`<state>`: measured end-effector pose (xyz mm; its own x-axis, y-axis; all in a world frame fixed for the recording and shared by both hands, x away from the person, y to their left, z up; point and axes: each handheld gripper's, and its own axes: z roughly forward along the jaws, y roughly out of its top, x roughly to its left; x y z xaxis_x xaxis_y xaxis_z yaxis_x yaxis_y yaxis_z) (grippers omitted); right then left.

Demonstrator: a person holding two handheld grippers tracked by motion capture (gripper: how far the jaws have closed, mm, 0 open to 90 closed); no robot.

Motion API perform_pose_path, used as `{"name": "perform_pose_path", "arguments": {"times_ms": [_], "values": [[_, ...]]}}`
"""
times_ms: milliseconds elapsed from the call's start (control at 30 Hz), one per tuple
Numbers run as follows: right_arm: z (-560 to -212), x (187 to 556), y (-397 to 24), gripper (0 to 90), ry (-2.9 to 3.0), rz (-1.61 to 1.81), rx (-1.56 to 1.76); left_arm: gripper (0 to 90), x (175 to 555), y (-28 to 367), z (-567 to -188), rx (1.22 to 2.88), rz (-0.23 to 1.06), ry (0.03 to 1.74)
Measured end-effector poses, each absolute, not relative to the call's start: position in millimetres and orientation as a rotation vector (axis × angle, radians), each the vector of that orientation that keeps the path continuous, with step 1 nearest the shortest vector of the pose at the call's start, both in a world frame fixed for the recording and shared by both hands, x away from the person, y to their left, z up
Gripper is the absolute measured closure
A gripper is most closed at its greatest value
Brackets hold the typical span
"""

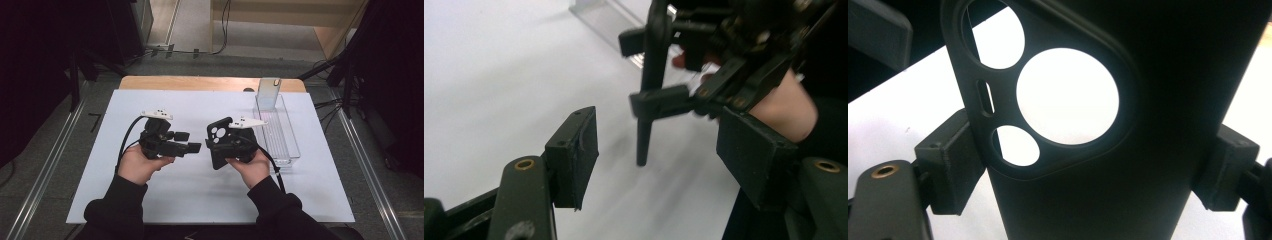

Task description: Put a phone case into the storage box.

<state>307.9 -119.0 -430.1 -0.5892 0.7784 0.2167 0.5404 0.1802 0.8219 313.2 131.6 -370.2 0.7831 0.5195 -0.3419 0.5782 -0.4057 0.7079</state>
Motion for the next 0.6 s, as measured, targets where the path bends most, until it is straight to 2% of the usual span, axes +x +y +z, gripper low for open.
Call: {"name": "perform_pose_path", "arguments": {"times_ms": [600], "values": [[-417, 314, -139, 13.3, 2.257, 1.415, 1.259, 33.1, 307, 153, -424, 2.147, -0.072, 0.753]]}}
